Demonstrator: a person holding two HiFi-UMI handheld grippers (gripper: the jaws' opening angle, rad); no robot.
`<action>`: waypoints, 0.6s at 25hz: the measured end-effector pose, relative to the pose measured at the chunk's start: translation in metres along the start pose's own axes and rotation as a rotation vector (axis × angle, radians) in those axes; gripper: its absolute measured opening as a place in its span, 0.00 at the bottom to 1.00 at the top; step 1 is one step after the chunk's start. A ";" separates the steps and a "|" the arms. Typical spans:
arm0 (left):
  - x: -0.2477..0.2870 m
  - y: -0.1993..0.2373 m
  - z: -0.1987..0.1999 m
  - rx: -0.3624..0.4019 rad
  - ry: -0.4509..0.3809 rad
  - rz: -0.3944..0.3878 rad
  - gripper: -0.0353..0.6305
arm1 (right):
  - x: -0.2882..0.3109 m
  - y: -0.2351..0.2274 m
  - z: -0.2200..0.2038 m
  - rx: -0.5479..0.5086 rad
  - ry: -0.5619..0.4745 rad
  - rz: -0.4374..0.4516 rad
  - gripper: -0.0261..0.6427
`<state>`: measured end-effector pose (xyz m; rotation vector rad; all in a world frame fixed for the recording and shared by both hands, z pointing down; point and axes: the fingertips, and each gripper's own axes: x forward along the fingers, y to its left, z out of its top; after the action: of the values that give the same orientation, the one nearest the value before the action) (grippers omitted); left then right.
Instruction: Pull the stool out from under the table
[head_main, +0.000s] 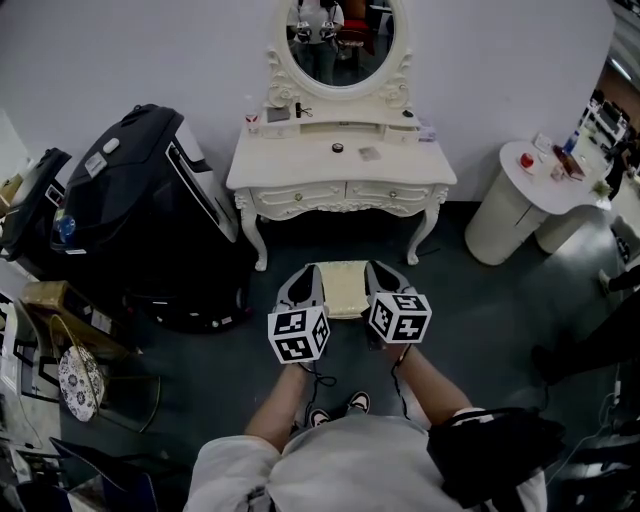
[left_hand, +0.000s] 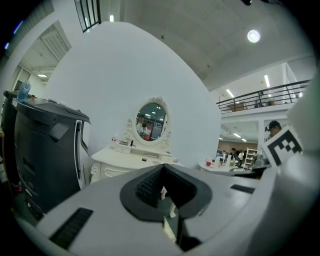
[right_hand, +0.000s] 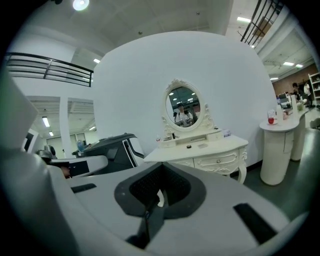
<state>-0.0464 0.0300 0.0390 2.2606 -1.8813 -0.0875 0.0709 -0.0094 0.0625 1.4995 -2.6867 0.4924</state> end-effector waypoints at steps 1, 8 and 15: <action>0.000 -0.001 0.001 -0.001 -0.002 0.000 0.06 | -0.002 -0.001 0.002 -0.010 -0.008 -0.007 0.04; 0.002 -0.006 -0.003 -0.020 0.001 0.012 0.06 | -0.008 -0.004 0.005 -0.006 -0.010 0.009 0.04; 0.006 -0.018 -0.011 -0.021 0.012 0.001 0.06 | -0.016 -0.014 0.005 0.012 -0.020 -0.003 0.04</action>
<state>-0.0260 0.0286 0.0467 2.2413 -1.8663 -0.0929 0.0920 -0.0047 0.0586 1.5191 -2.7013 0.4972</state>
